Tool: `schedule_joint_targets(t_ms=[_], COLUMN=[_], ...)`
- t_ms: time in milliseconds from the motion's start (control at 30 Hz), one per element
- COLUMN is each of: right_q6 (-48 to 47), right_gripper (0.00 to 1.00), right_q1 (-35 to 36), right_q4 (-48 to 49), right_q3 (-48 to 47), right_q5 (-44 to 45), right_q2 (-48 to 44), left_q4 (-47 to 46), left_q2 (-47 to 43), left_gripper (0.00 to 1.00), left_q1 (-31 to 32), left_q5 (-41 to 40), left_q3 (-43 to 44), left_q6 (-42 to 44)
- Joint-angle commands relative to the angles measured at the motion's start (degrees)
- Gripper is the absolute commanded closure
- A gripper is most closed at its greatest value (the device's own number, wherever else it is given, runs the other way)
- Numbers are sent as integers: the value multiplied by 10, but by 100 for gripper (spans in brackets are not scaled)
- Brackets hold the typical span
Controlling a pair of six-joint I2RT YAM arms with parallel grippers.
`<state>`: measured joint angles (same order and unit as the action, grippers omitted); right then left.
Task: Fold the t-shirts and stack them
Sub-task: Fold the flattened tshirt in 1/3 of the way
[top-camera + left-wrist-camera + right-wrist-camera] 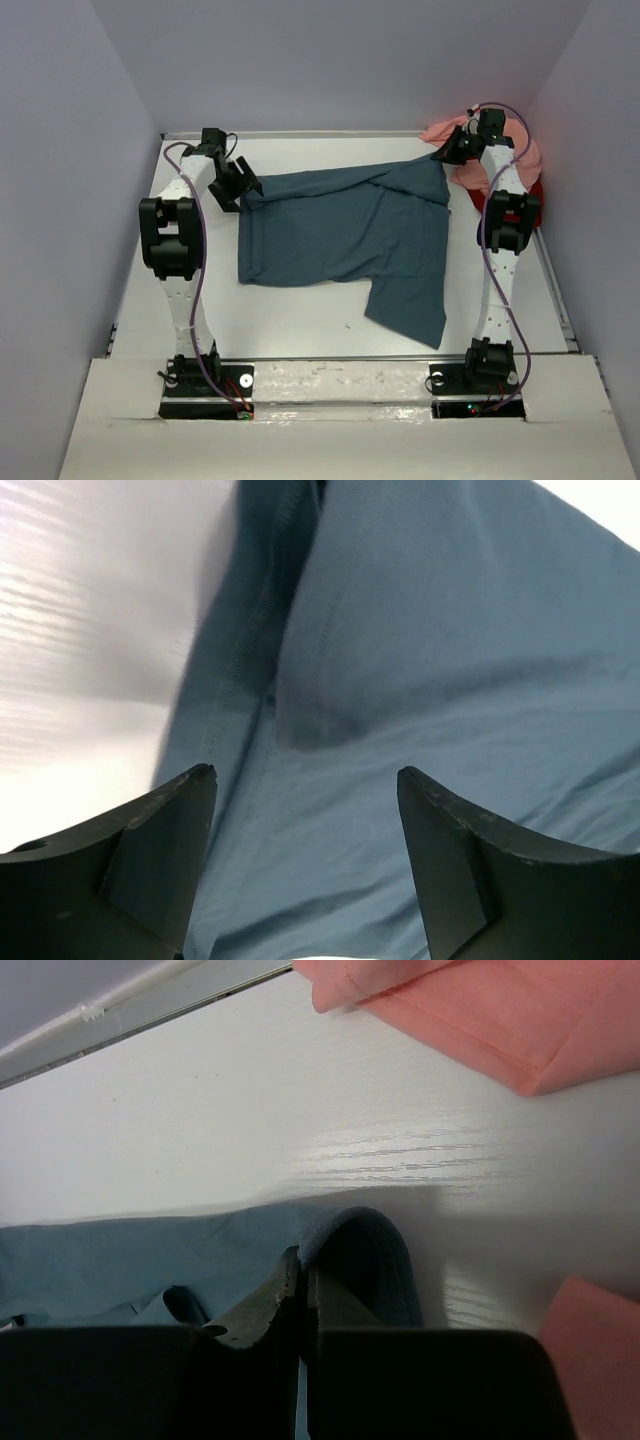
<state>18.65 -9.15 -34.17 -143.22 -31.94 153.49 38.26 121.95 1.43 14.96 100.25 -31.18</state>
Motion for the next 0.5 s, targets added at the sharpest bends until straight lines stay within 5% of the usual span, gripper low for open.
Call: schedule_joint_targets(t_ms=[0, 267, 467], right_q6=[-3, -2, -1], right_gripper=[100, 100, 100], right_q1=[-6, -6, -6], right_q4=[31, 31, 31], right_q3=[-10, -10, -12], right_q5=[-2, -6, -8], right_q2=[-15, -15, -15], left_q4=[-53, -133, 8], left_q2=[-79, -124, -90], left_gripper=[17, 22, 25], left_q1=[1, 19, 73], left_q5=[50, 116, -43], left_q3=[-38, -103, -11], left_q6=[-10, -37, 48])
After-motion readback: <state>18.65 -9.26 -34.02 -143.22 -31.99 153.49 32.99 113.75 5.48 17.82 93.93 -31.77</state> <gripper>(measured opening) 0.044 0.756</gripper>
